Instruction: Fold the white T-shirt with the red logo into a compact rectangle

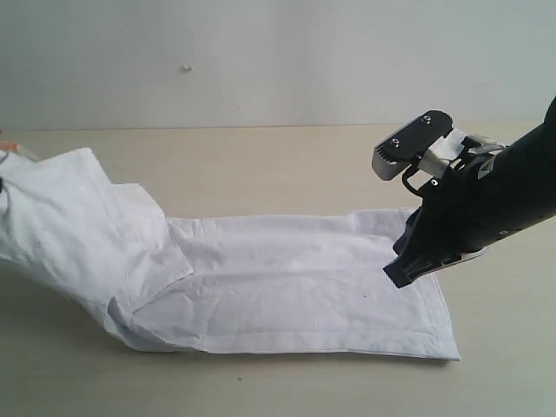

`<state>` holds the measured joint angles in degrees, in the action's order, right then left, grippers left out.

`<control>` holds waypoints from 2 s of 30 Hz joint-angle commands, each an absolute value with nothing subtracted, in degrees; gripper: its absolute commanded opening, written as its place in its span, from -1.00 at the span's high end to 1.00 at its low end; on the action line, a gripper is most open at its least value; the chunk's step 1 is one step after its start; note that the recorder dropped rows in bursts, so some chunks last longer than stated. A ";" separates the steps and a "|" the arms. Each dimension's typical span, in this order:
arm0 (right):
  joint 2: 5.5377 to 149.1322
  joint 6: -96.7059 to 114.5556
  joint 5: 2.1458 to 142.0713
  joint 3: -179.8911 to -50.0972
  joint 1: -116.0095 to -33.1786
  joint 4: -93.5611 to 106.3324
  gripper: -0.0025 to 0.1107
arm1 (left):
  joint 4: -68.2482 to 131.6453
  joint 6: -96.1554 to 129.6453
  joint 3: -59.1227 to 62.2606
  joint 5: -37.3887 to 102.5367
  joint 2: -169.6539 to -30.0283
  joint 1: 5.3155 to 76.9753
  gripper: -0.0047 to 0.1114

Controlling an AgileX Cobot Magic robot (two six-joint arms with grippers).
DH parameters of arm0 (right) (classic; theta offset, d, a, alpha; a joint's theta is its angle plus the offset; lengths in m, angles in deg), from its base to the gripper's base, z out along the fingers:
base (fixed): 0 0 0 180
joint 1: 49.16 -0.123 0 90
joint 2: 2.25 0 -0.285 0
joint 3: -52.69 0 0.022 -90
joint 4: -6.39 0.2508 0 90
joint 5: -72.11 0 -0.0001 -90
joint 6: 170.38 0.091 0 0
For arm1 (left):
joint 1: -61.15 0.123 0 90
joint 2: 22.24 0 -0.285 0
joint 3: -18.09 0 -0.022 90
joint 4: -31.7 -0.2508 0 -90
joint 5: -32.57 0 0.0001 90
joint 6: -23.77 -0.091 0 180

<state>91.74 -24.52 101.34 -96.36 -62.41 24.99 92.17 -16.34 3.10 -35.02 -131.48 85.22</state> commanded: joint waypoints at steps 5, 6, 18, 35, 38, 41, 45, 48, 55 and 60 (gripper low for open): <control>91.55 -24.42 98.07 -96.20 -62.46 25.21 0.96 | 112.87 -17.51 3.54 -37.39 -129.13 62.01 0.90; 91.37 -23.16 97.41 -96.20 -62.46 24.40 0.96 | 114.19 -17.95 3.54 -37.39 -129.13 59.35 0.90; 87.70 21.88 94.61 -96.20 -62.46 -15.18 0.96 | 119.56 -19.99 3.54 -11.96 -131.18 33.28 0.89; 87.35 21.68 96.43 -96.20 -62.46 -15.18 0.96 | 118.19 -26.53 12.32 -14.33 -139.28 28.32 -0.41; 87.50 19.44 97.70 -96.20 -62.46 -14.18 0.96 | 109.74 -25.18 12.32 -17.15 -139.16 31.17 -0.10; 88.64 11.48 98.33 -96.20 -62.46 -7.29 0.96 | 95.54 -22.00 12.32 -20.92 -139.27 32.99 0.35; 92.73 -3.82 98.73 -96.20 -62.46 7.09 0.96 | 81.36 -16.04 12.32 -22.87 -140.50 33.05 0.71; 96.46 -9.25 100.62 -96.20 -62.46 12.85 0.96 | 80.81 -15.58 12.19 -23.18 -142.08 33.05 0.66; 103.97 -10.75 97.68 -96.20 -62.46 13.52 0.96 | 80.44 -15.58 12.19 -24.76 -146.46 33.05 0.14; 107.98 -10.10 89.24 -96.20 -62.46 13.42 0.96 | 78.45 -15.58 12.07 -26.42 -149.13 33.05 0.07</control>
<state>106.37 -10.16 94.38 -96.36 -62.41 13.25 79.83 -15.94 12.04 -25.40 -148.10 33.11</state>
